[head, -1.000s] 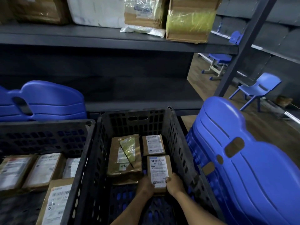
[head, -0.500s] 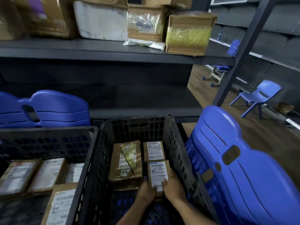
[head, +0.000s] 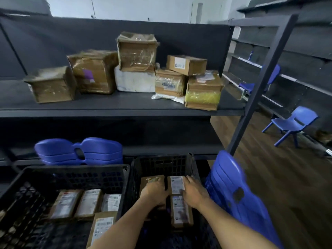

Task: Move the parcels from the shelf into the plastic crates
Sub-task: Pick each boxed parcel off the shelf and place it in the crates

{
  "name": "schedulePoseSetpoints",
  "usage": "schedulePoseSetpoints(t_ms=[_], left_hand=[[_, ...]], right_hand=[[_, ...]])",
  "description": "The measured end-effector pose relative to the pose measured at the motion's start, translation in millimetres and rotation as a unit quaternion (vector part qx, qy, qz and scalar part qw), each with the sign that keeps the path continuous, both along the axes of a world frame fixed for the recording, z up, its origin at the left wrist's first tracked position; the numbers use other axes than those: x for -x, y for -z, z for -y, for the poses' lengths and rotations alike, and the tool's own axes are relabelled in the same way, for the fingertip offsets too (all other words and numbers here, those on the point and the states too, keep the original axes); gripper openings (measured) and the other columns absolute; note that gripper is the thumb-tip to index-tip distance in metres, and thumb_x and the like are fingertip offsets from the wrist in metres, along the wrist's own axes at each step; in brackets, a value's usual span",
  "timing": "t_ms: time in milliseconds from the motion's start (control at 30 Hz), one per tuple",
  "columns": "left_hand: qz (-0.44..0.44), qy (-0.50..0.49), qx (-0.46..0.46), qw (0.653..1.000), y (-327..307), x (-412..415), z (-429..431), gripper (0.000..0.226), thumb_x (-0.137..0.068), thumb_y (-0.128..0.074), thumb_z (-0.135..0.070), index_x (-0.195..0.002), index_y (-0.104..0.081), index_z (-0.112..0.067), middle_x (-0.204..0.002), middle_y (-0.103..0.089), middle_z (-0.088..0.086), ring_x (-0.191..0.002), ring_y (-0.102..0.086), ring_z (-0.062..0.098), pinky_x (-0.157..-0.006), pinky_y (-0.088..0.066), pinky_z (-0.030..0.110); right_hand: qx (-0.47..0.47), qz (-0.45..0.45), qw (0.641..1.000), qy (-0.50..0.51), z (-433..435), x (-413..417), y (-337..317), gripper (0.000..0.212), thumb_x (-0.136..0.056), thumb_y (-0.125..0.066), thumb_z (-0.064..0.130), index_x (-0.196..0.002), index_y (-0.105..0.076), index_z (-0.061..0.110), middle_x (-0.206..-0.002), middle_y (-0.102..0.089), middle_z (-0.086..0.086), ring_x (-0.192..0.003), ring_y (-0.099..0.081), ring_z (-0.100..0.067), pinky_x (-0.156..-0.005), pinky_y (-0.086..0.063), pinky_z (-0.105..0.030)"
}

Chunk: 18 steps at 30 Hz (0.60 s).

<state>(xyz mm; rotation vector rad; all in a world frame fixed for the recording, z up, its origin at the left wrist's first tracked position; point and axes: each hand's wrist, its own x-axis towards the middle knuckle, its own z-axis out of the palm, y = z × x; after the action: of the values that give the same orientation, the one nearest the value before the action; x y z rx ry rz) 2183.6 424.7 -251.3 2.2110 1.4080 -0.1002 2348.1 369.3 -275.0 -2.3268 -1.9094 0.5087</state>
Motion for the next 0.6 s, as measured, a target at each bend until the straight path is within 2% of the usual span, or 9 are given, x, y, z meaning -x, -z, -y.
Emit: schedulePoseSetpoints(t_ms=[133,333,500,600], left_hand=[[0.016,0.003,-0.070,0.997,-65,10,-12,0.052,-0.091,-0.050,-0.035,-0.137,-0.043,-0.011,-0.140,-0.050,0.007,-0.127,-0.047,0.027,-0.105,-0.038,0.036],[0.020,0.014,-0.166,0.986,-137,16,-31,0.068,-0.094,-0.048,-0.043,-0.149,-0.026,-0.010,-0.152,-0.035,0.007,-0.139,-0.033,0.026,-0.113,-0.028,0.034],[0.038,0.000,-0.232,0.972,-183,10,-49,0.070,-0.092,-0.051,-0.045,-0.148,-0.028,-0.011,-0.151,-0.037,0.005,-0.137,-0.035,0.027,-0.108,-0.036,0.038],[0.047,0.001,-0.263,0.964,-207,5,-58,0.070,-0.093,-0.051,-0.045,-0.148,-0.027,-0.010,-0.151,-0.037,0.007,-0.137,-0.036,0.027,-0.107,-0.039,0.039]], right_hand=[[-0.045,0.016,0.999,-0.012,-7,-5,-62,0.061,-0.098,-0.043,0.037,-0.149,-0.023,0.009,-0.155,-0.025,-0.007,-0.144,-0.019,-0.025,-0.116,-0.023,-0.032],[-0.103,0.014,0.995,-0.011,-28,-19,-140,0.065,-0.098,-0.043,0.041,-0.151,-0.019,0.011,-0.157,-0.020,-0.004,-0.146,-0.015,-0.022,-0.116,-0.023,-0.034],[-0.153,0.032,0.988,-0.020,-47,-34,-188,0.066,-0.097,-0.045,0.040,-0.151,-0.021,0.011,-0.157,-0.022,-0.006,-0.145,-0.018,-0.022,-0.115,-0.027,-0.036],[-0.174,0.050,0.983,-0.021,-55,-42,-210,0.067,-0.097,-0.046,0.039,-0.151,-0.019,0.009,-0.157,-0.021,-0.007,-0.145,-0.017,-0.022,-0.117,-0.023,-0.035]])
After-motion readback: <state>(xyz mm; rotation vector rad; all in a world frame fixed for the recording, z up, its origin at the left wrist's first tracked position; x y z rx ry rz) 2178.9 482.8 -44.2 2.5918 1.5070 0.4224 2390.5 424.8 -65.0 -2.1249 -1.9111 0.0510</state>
